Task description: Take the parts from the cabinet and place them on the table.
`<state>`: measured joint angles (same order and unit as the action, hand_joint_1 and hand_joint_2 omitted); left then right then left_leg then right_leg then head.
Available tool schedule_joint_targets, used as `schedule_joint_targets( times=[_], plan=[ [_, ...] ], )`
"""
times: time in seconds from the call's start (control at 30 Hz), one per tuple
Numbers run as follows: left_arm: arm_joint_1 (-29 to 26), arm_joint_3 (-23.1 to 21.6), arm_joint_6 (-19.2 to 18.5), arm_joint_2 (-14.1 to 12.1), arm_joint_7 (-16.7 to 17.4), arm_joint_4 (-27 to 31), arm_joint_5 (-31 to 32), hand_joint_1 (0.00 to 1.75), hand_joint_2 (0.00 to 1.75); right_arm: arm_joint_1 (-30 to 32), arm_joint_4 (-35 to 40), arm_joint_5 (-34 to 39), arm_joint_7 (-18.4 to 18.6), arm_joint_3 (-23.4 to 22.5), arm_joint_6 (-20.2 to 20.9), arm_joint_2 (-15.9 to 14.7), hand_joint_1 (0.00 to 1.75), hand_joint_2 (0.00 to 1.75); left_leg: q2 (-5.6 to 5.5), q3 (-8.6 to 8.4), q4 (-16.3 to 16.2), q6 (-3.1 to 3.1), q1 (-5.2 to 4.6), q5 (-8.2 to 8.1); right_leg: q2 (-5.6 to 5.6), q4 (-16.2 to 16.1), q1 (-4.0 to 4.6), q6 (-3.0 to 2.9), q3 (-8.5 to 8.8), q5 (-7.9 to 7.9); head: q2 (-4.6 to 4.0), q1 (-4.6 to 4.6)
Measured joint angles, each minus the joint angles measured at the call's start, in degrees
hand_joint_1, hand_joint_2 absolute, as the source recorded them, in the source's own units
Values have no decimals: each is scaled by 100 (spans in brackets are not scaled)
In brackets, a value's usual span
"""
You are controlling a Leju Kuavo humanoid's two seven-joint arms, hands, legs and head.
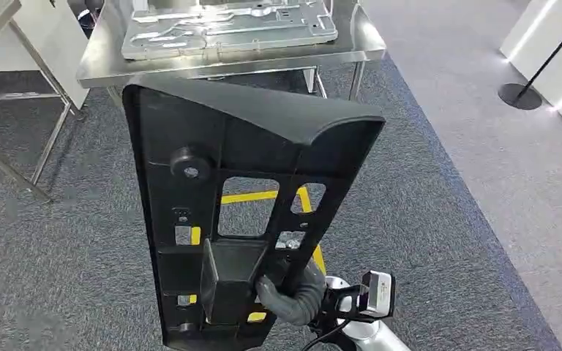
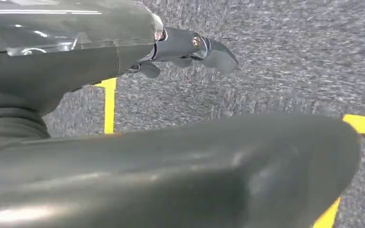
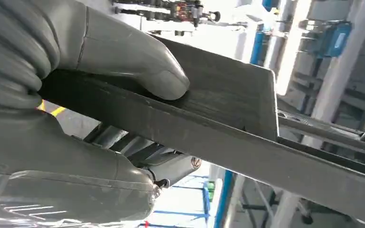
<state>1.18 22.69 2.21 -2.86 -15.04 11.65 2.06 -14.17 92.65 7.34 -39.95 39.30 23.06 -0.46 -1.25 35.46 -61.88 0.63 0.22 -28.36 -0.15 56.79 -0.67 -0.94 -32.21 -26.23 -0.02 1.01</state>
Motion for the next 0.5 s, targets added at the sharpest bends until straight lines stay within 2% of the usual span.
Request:
schedule_joint_targets(
  times=[0.07, 0.1, 0.13, 0.2, 0.23, 0.27, 0.3, 0.33, 0.37, 0.43, 0.47, 0.5],
  plan=[
    [11, 4, -44, -11, -17, 0, 31, 0, 0, 40, 26, -2, 0, -24, -2, 2, 175, 175, 44, 445, -949, 62, 30, -454, -39, 3, 3, -13, 0, -9, 0, 0],
    [6, 4, -52, -9, -24, 0, 44, 0, 0, 71, 26, -2, 0, -48, -2, 2, 175, 175, 52, 617, -1302, 90, 45, -549, -55, 6, 3, -13, -1, -12, 0, 0],
    [-5, 4, -52, -7, -24, 0, 50, 0, 0, 94, 26, -2, 0, -68, 4, 2, 175, 175, 65, 668, -1390, 105, 62, -517, -60, 11, 2, -9, 0, -14, 0, 0],
    [-8, 9, -52, -13, -33, 0, 55, 0, 0, 112, 40, -2, 0, -101, 26, 2, 175, 175, 94, 368, -791, 126, 101, -127, -63, 25, -4, 17, 13, -31, 0, 0],
    [-4, 11, -52, -22, -37, 0, 63, 0, 0, 112, 50, -2, 0, -109, 44, 6, 175, 175, 111, 70, -225, 129, 115, 135, -64, 37, -12, 41, 30, -48, 0, 0],
    [0, 13, -52, -24, -44, 0, 68, 0, 0, 112, 61, -2, 0, -116, 68, 11, 175, 175, 156, -195, 275, 125, 126, 286, -65, 55, -6, 76, 42, -74, 0, 0],
    [16, 13, -52, -22, -44, 0, 70, 0, 0, 112, 72, 0, 0, -131, 79, 17, 175, 175, 161, -240, 400, 80, 75, 193, -62, 91, 38, 116, 24, -96, 0, 0],
    [24, 20, -52, -22, -50, 0, 85, 0, 0, 111, 87, 2, 0, -140, 81, 22, 175, 175, 133, -226, 379, 7, 84, 212, -63, 82, 38, 140, 15, -83, 0, 0],
    [20, 22, -52, -22, -52, 0, 85, 0, 0, 108, 90, 4, 0, -144, 85, 22, 175, 175, 126, -213, 373, -13, 81, 208, -64, 78, 41, 162, 16, -84, 0, 0],
    [7, 26, -52, -22, -55, 0, 85, 0, 0, 108, 92, 4, 0, -151, 87, 24, 175, 175, 106, -223, 395, -109, 75, 208, -70, 62, 23, 246, 35, -104, 0, 0],
    [8, 28, -52, -22, -57, 0, 90, 0, 0, 109, 103, 4, 0, -162, 90, 31, 175, 175, 107, -248, 420, -148, 92, 225, -57, 156, -7, 275, 25, -167, 0, -2],
    [20, 33, -52, -22, -61, 0, 92, 0, 0, 98, 107, 11, 0, -175, 96, 37, 175, 175, 103, -250, 423, -181, 91, 211, -48, 407, -2, 284, -103, -328, 0, 0]
  ],
)
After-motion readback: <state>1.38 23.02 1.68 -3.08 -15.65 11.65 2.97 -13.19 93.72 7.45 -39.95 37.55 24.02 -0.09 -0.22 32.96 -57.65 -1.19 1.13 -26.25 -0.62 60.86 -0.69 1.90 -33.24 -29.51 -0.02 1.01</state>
